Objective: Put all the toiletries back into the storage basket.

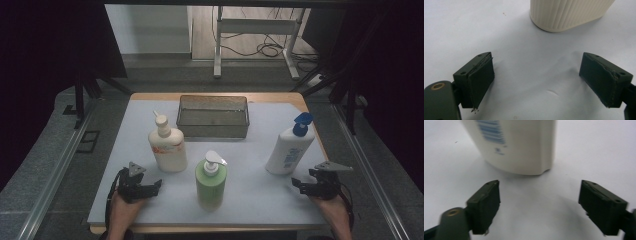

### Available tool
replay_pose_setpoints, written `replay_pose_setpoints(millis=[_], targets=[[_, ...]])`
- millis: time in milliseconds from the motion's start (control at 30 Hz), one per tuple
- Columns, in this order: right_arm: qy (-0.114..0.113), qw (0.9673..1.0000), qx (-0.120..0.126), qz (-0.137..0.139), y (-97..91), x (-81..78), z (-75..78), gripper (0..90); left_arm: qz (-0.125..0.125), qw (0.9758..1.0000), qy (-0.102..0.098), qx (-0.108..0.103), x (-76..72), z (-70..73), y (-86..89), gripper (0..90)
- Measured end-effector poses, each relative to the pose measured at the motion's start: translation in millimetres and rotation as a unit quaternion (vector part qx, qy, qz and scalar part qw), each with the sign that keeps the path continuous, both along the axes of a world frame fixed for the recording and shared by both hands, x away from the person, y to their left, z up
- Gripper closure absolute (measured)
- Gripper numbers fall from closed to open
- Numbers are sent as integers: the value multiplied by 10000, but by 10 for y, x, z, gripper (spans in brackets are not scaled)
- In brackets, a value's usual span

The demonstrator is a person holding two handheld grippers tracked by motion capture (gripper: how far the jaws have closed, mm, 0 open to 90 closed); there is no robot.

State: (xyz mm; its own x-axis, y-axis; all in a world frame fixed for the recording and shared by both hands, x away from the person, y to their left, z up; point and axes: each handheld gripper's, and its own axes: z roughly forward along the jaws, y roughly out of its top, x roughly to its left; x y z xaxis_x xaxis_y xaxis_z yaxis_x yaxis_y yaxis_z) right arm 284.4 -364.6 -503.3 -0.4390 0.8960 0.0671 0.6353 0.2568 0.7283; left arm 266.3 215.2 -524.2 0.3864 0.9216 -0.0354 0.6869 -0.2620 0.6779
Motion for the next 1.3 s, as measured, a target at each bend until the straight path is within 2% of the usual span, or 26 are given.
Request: replay_pose_setpoints(millis=[33, 67, 133, 167, 200, 233, 367, 400, 533, 567, 600, 633, 900, 1133, 1300], targets=[[0, 10000, 0, 0, 0, 0, 0, 196, 0, 10000, -1, -1, 0, 0, 0, 122], [0, 9999, 21, -120, -26, 27, 2, 252, -4, 10000, -5, 7, 1, 0, 1, 122], [-15, 9999, 66, -125, -45, 46, 18, 341, -3, 10000, -6, 8, 0, 0, 0, 122], [-15, 9999, 66, -125, -45, 46, 18, 341, -3, 10000, -6, 9, 0, 0, 0, 122], [-27, 9999, 17, -116, -54, 67, 37, 409, -3, 10000, -7, 10, 0, 0, 0, 122], [-27, 9999, 17, -116, -54, 67, 37, 409, -3, 10000, -7, 10, 0, 0, 0, 121], [67, 9999, -27, -101, -58, 114, 50, 582, -2, 10000, -8, 10, 0, 0, 0, 121], [86, 9999, -82, -58, -55, 141, 46, 651, -2, 10000, -7, 11, 0, 0, -1, 121], [113, 9997, -224, -71, -49, 186, 38, 706, 2, 10000, -9, 10, 0, -1, -1, 121], [152, 9995, -264, -113, -51, 224, 29, 752, 2, 10000, -9, 10, 0, -1, -1, 121], [152, 9995, -264, -113, -51, 224, 29, 752, 2, 10000, -9, 11, 0, -1, -1, 121], [160, 9994, -288, -139, -61, 268, 17, 806, 2, 10000, -9, 11, 0, -1, -1, 121], [238, 9994, -184, -183, -81, 454, -25, 889, 3, 10000, -10, 12, 0, -1, -2, 121], [285, 9994, 57, -213, -90, 595, -37, 891, 0, 10000, -8, 13, 0, -1, -1, 121], [301, 9993, 135, -165, -67, 689, -39, 889, 3, 10000, -10, 11, 0, -1, -2, 121]])
